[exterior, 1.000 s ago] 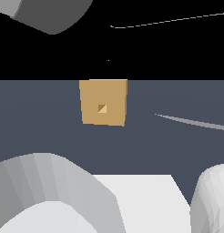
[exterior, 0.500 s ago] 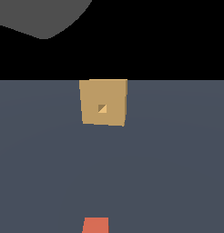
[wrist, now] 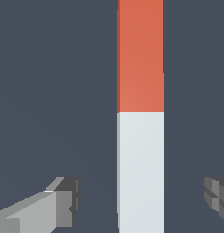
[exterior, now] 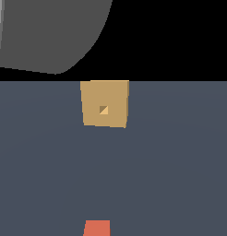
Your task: Insert the peg into the horizontal hole in a box.
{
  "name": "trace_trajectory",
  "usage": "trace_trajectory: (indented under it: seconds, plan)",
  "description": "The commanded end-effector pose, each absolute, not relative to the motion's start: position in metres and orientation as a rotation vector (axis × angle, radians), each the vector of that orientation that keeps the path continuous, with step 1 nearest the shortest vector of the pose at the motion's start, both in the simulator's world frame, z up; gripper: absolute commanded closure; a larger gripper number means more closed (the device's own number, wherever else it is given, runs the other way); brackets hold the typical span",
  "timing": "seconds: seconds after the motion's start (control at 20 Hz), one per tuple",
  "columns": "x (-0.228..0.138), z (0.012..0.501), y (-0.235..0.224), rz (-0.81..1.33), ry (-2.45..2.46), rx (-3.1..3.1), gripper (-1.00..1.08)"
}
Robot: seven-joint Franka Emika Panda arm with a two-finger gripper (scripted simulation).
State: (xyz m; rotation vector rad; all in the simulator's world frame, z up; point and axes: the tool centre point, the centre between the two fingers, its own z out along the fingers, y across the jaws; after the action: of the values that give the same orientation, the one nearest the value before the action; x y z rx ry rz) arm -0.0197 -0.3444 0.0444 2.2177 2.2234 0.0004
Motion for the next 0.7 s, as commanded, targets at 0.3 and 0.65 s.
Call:
trace_trajectory:
  seconds: [0.3, 0.65]
  plan:
    - [-0.019, 0.015, -0.344, 0.000, 2.225, 2.217, -0.92]
    - [-0.019, 0.015, -0.345, 0.000, 2.225, 2.217, 1.08]
